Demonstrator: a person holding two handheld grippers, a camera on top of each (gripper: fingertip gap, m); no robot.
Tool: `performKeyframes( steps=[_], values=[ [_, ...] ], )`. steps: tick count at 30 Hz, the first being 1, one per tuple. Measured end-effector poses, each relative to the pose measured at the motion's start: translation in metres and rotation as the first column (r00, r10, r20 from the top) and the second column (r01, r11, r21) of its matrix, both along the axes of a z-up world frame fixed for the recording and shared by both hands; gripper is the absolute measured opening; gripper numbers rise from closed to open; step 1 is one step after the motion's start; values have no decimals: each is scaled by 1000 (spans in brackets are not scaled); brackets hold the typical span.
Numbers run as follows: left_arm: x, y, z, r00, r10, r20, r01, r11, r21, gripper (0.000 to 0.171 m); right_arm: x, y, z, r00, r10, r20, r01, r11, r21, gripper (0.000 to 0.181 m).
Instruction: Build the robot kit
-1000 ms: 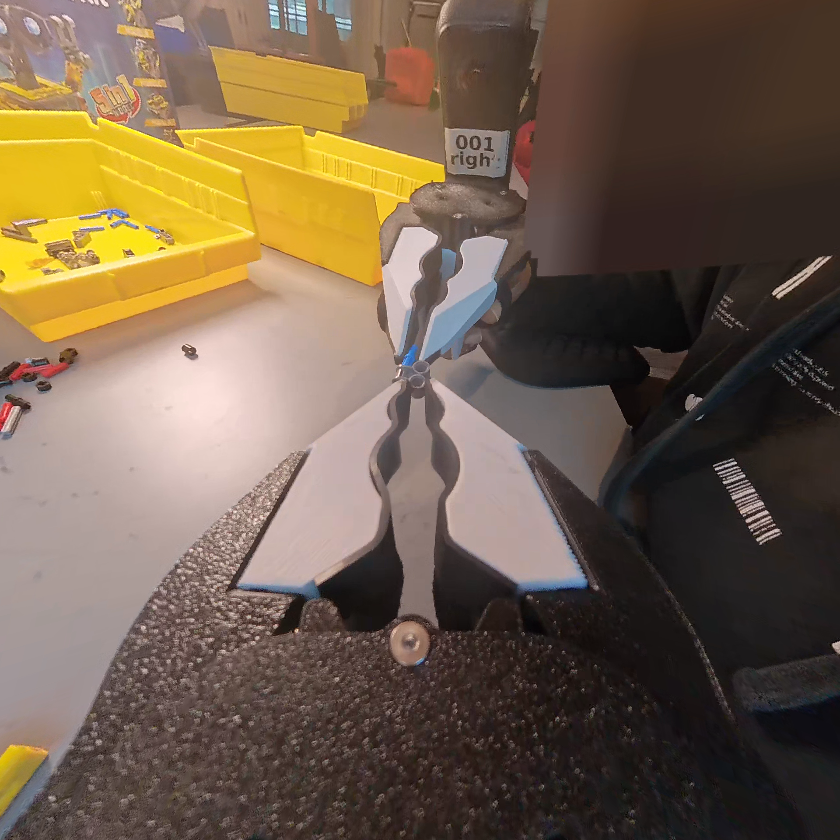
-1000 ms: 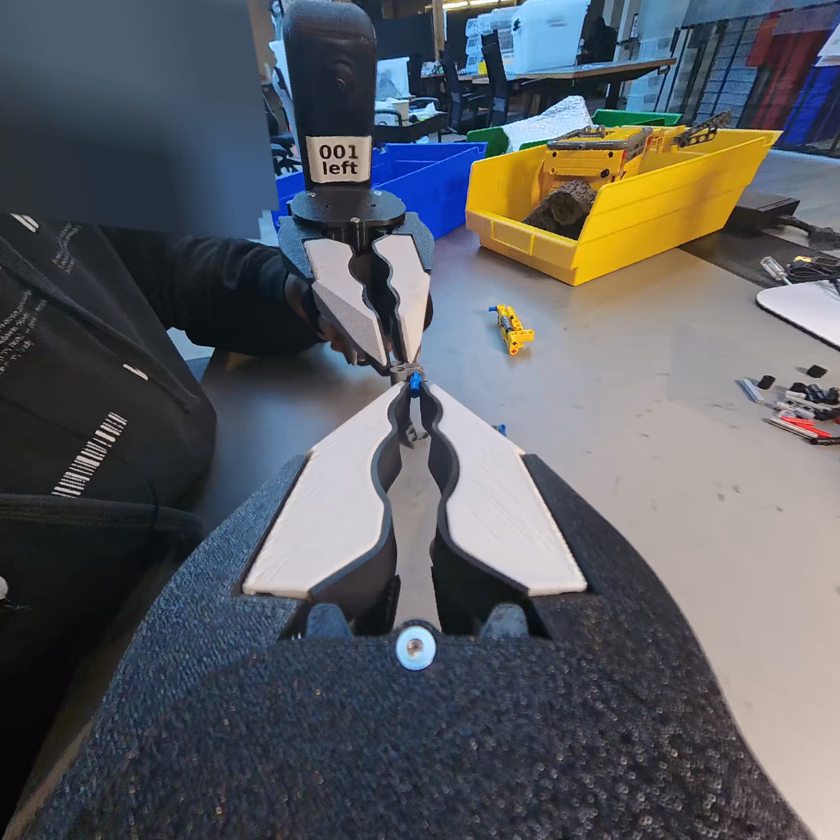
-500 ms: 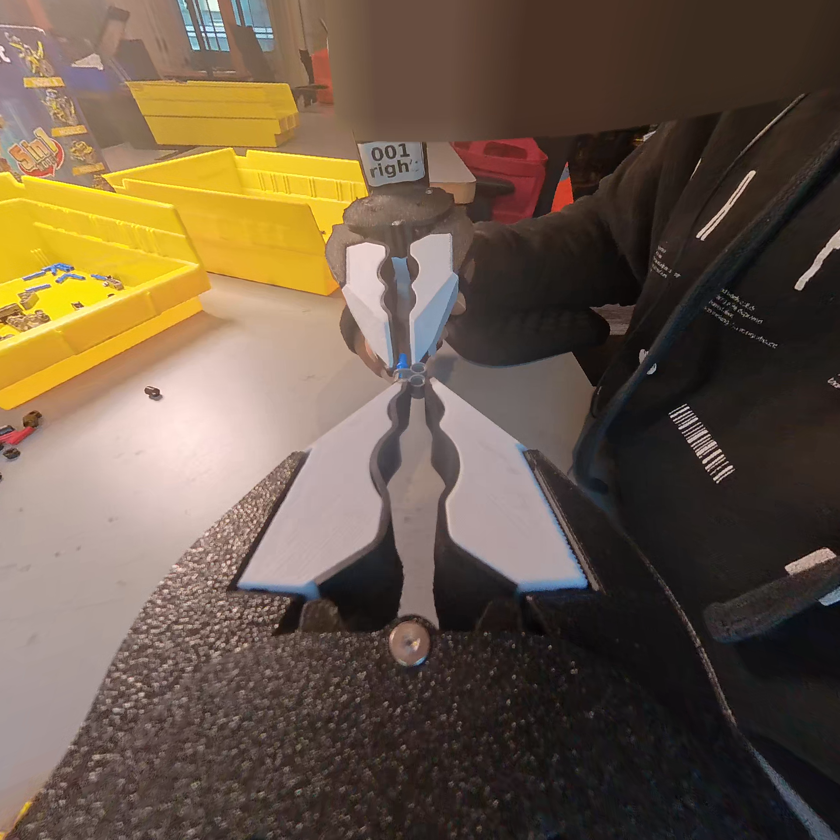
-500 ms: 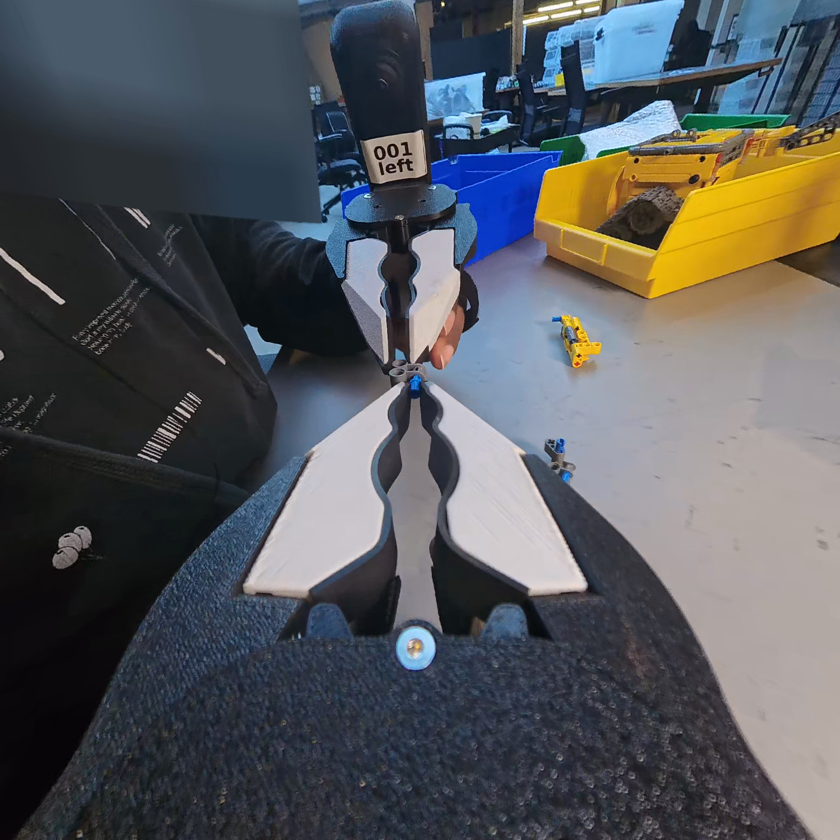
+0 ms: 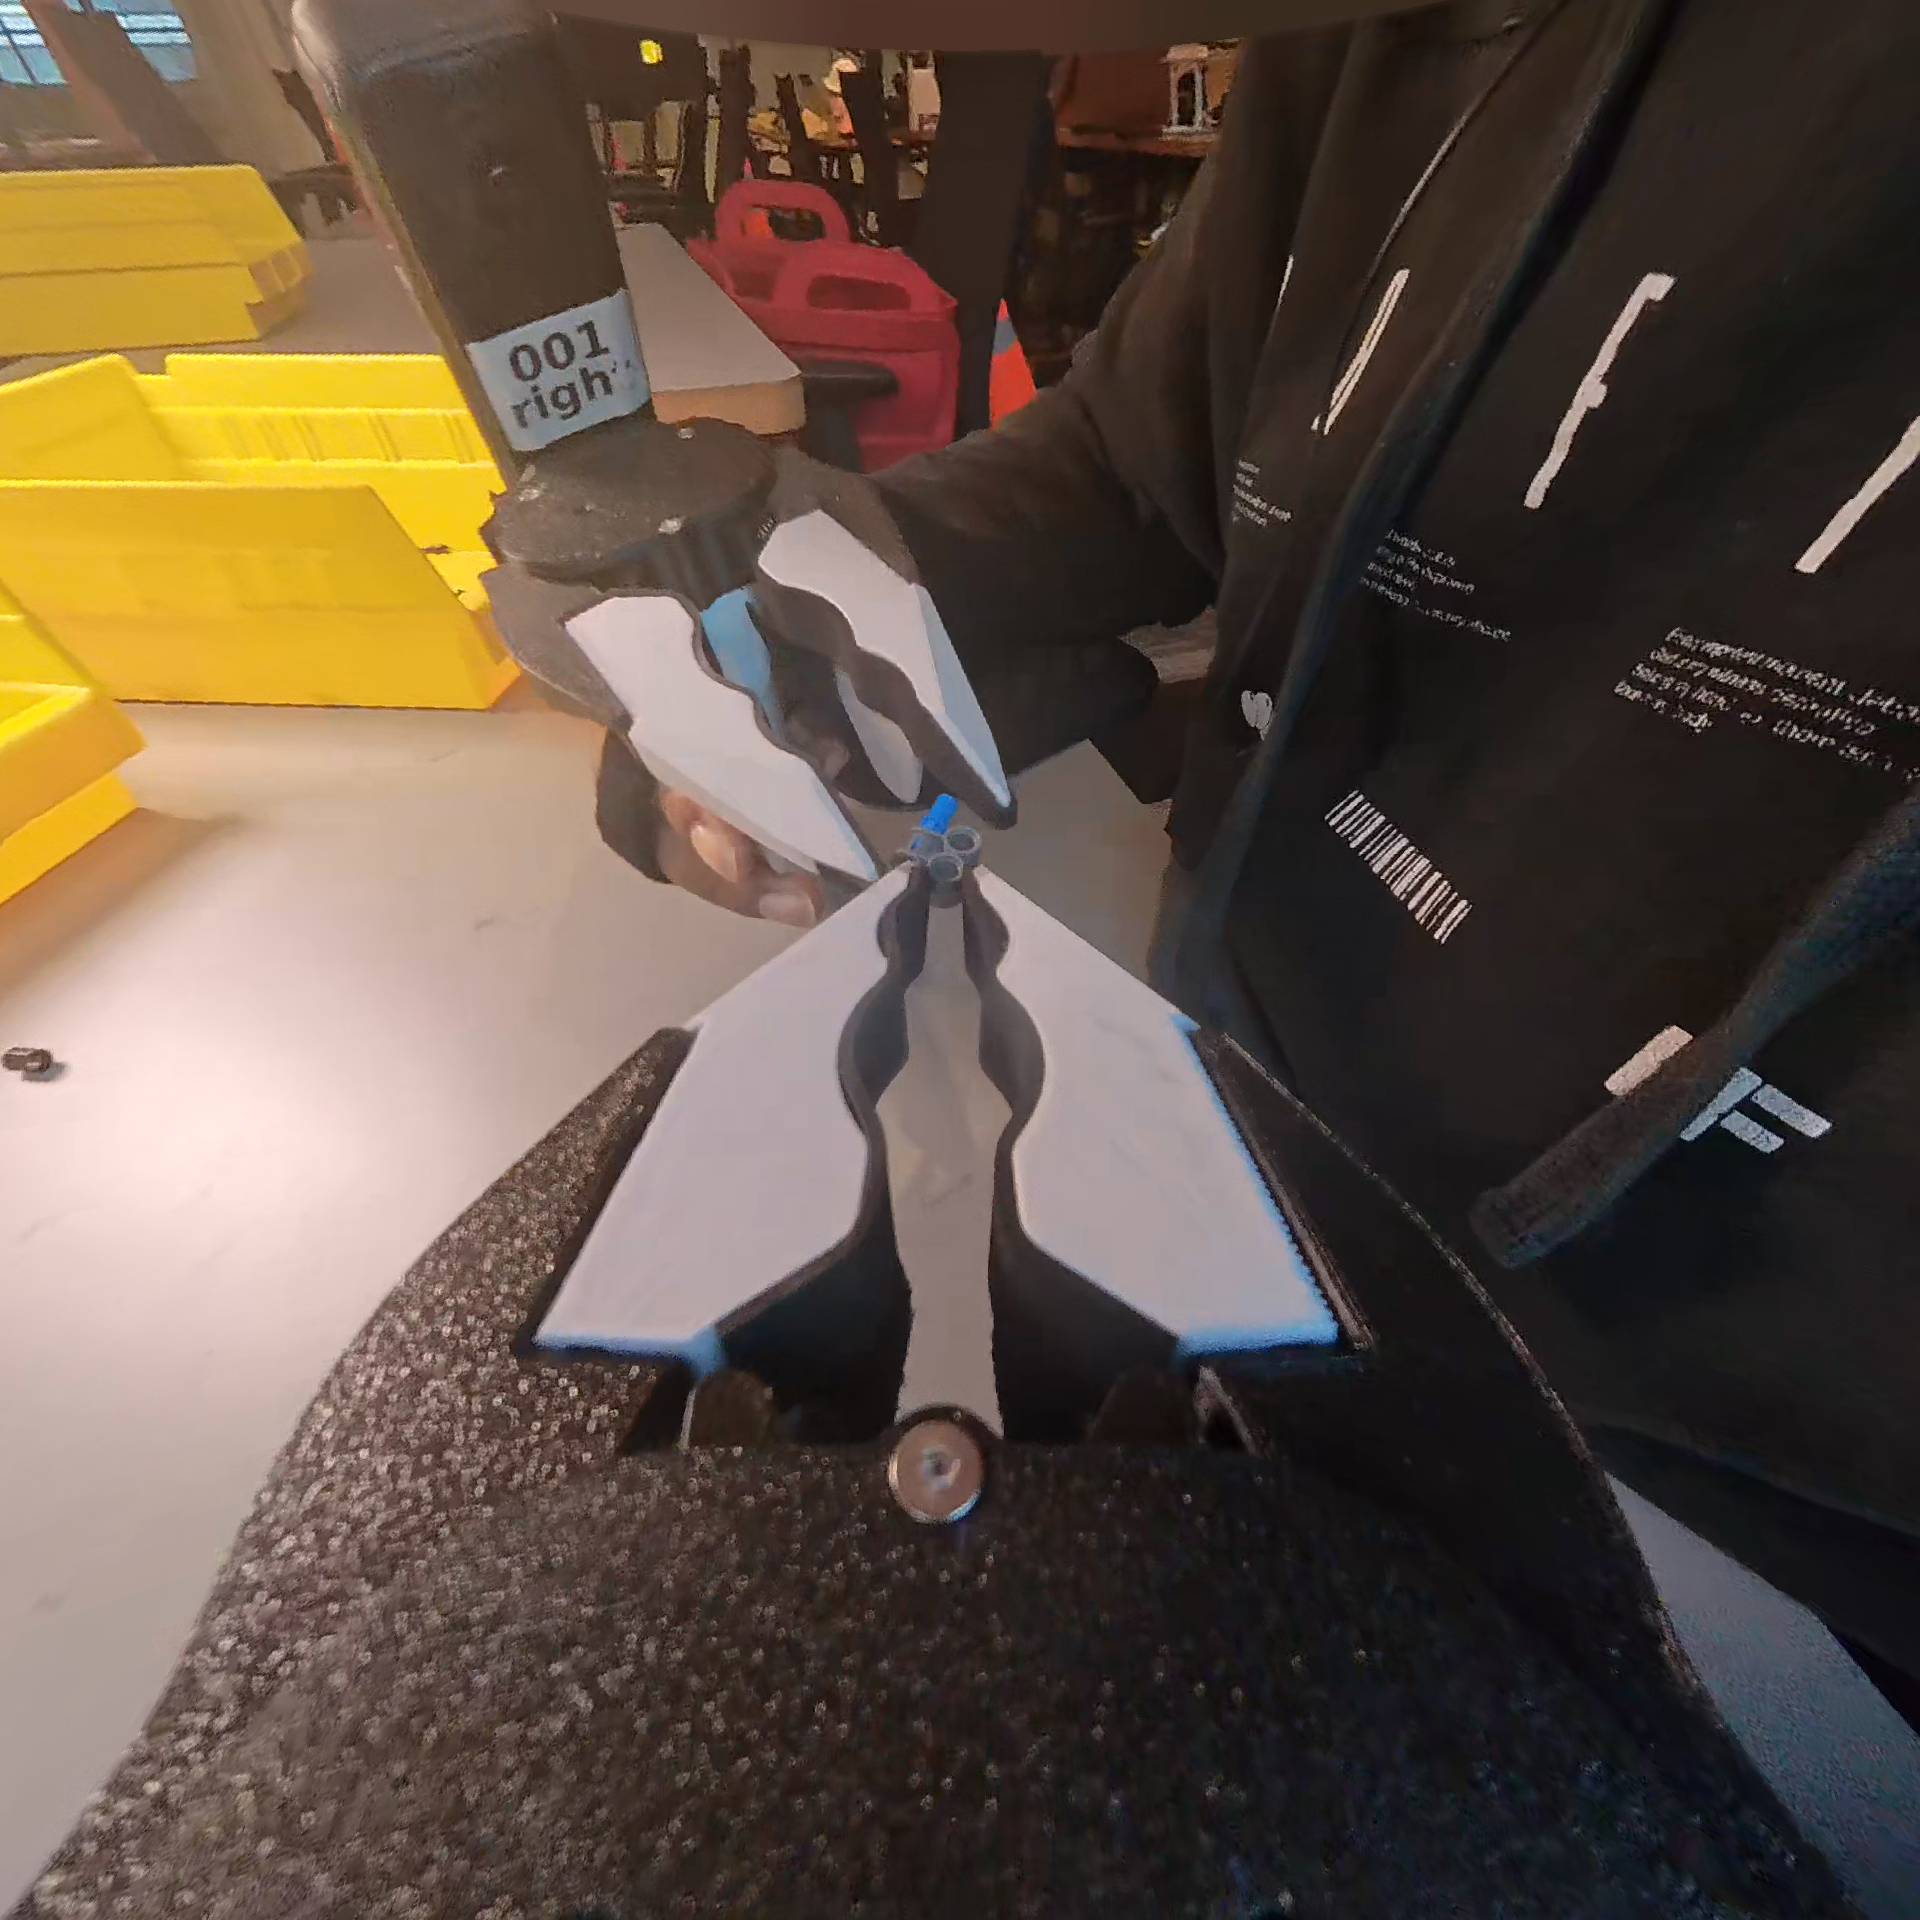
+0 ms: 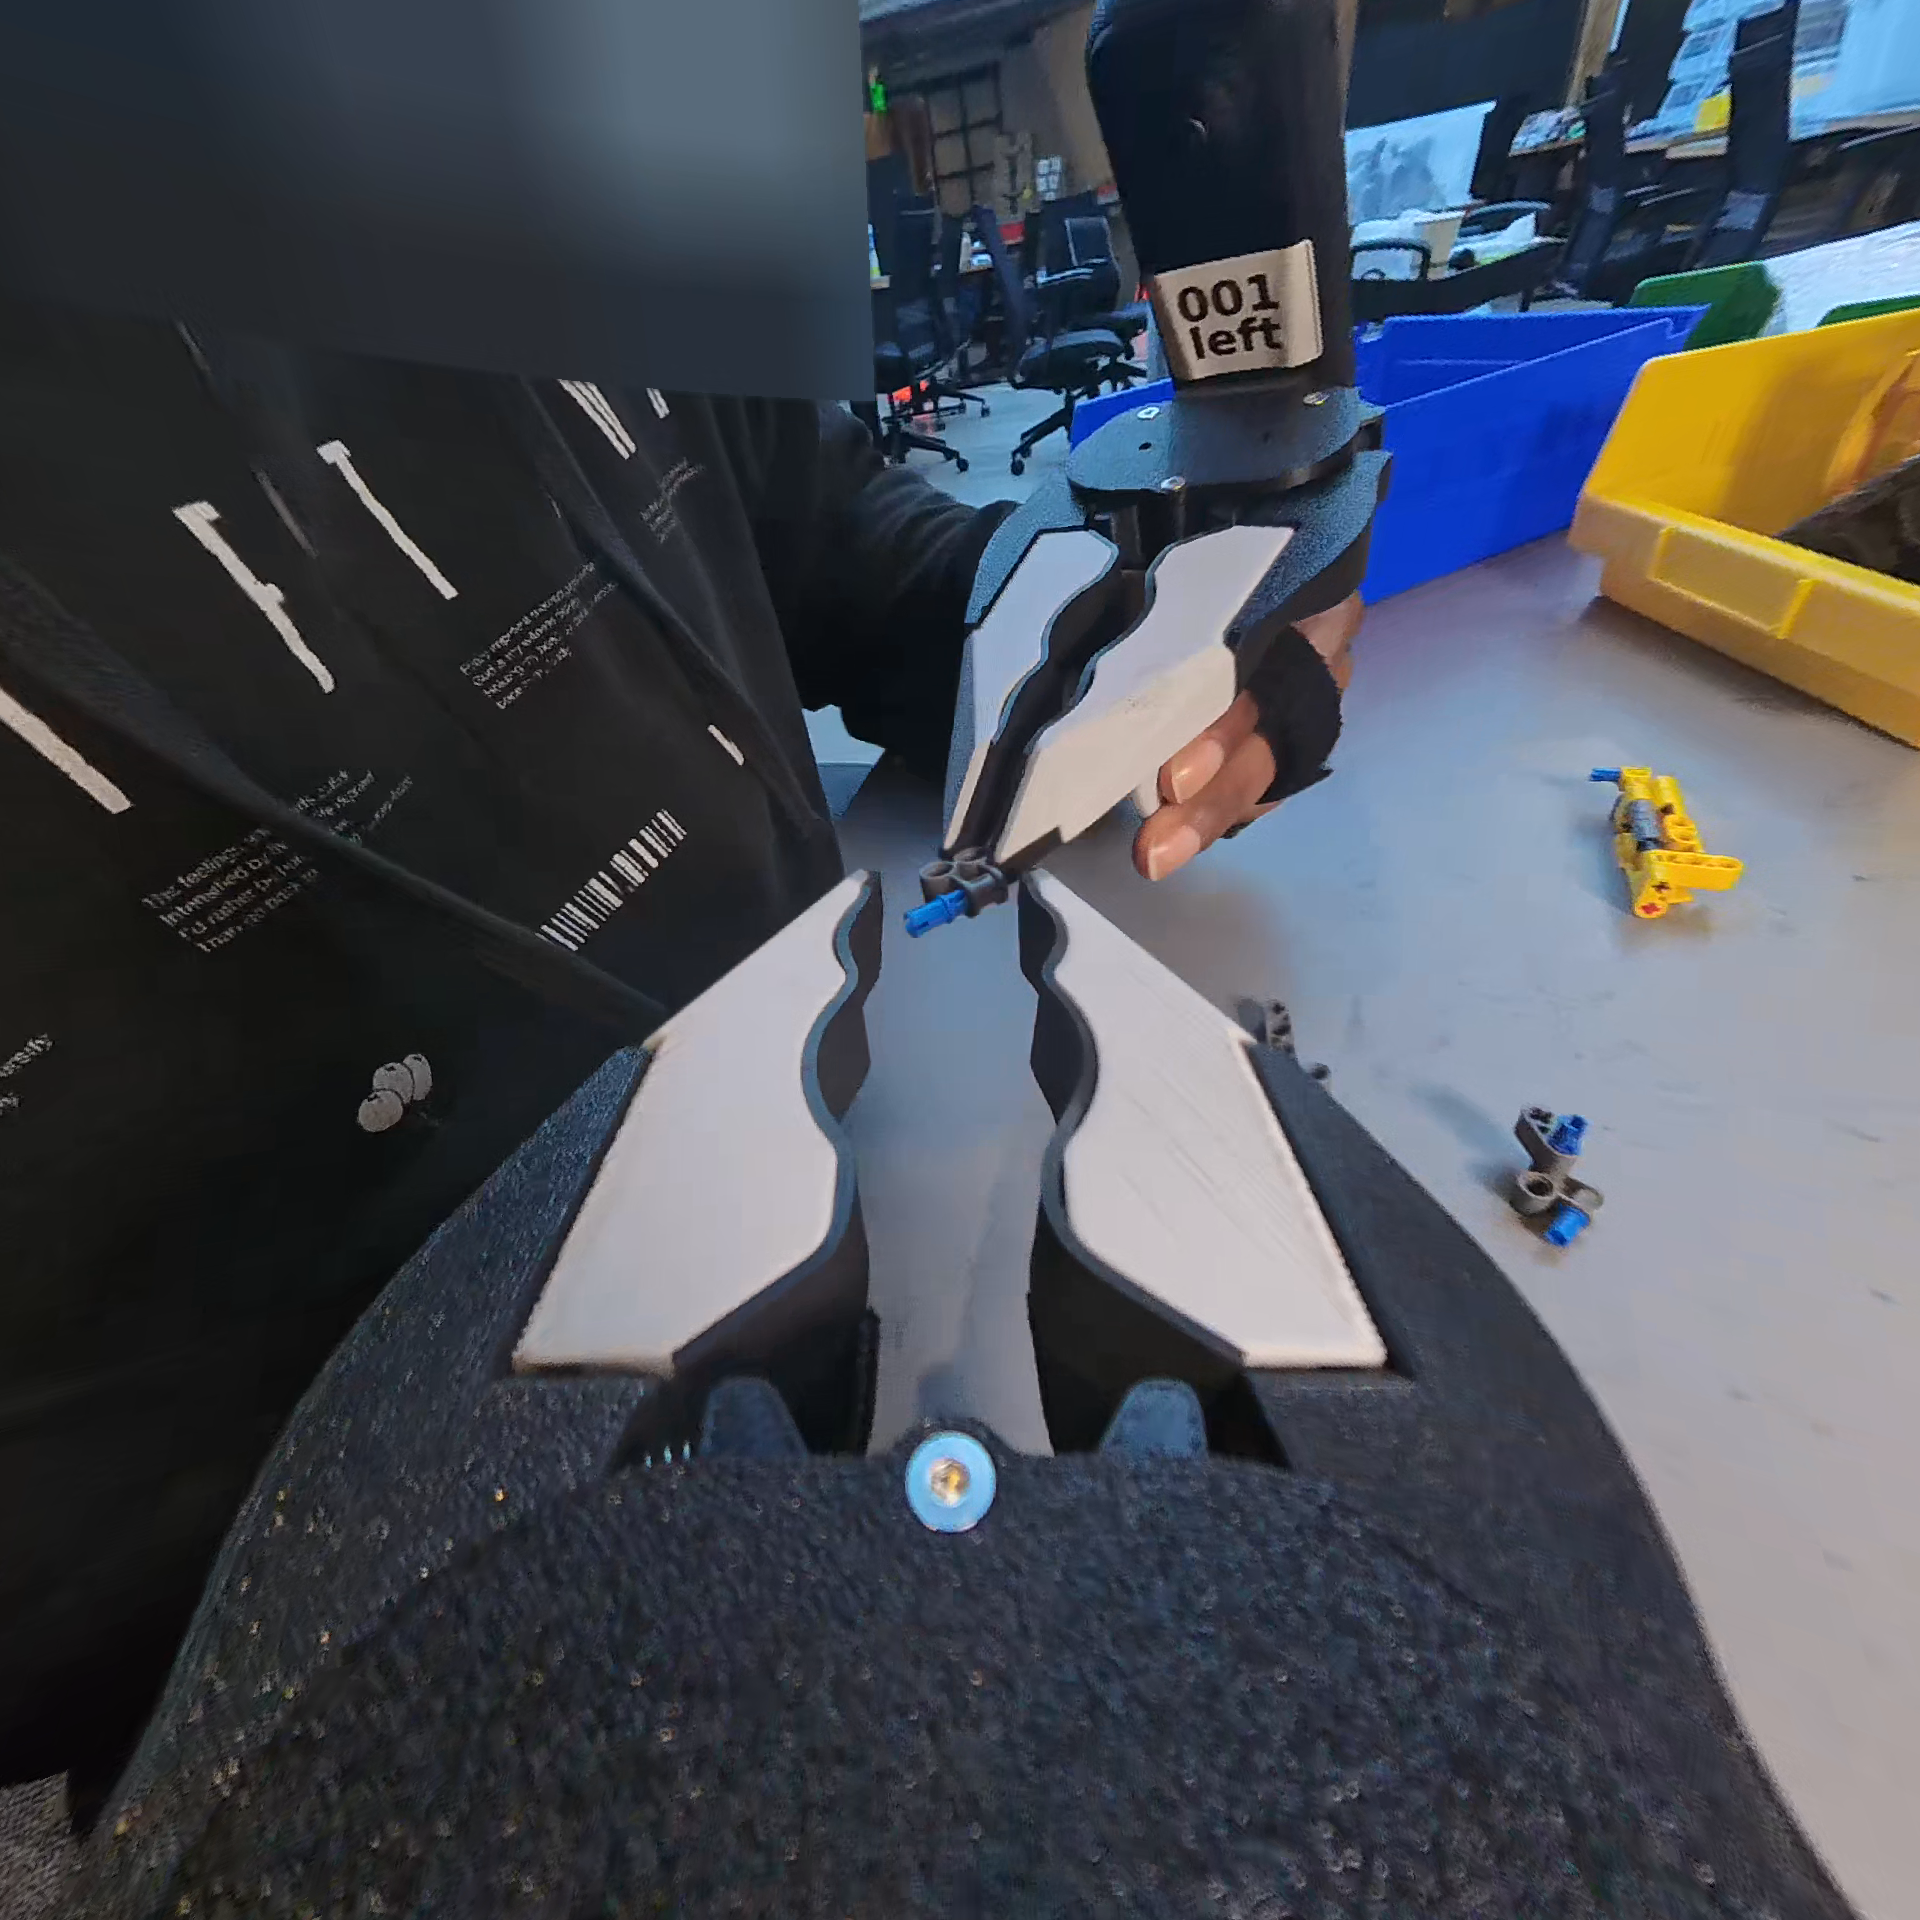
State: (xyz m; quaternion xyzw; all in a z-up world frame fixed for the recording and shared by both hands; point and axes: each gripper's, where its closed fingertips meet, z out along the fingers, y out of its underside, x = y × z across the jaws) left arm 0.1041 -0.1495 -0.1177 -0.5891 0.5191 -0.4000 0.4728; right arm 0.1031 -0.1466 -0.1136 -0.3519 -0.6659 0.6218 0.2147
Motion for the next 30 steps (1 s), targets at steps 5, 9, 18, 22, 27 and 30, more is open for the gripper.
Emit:
performKeyframes(
  steps=[5, 9, 18, 22, 27, 30],
  values=[
    [2, -5, 4, 999, -25, 29, 25, 1000, -9, 5, 2, -12, -6, 999, 42, 7, -42, 998, 36, 12],
    [-1, -7, 3, 999, -35, 30, 36, 999, -22, 5, 1, -10, -7, 999, 30, 25, -31, 999, 42, 27],
    [0, -6, 1, 999, -38, 32, 39, 998, -53, 5, 0, -10, -4, 1000, 21, 6, -22, 999, 49, 20],
    [-14, 19, 11, 987, 104, 124, -86, 986, -142, 12, -10, 12, 6, 992, -107, -62, 110, 993, 50, 20],
    [-28, 48, 35, 897, 273, 348, -78, 871, -485, 29, -25, 46, 26, 899, -342, -275, 402, 892, 205, 20],
    [-28, 57, 38, 849, 323, 418, 7, 784, -621, 21, -32, 52, 33, 830, -392, -396, 521, 797, 304, 20]
  ],
)
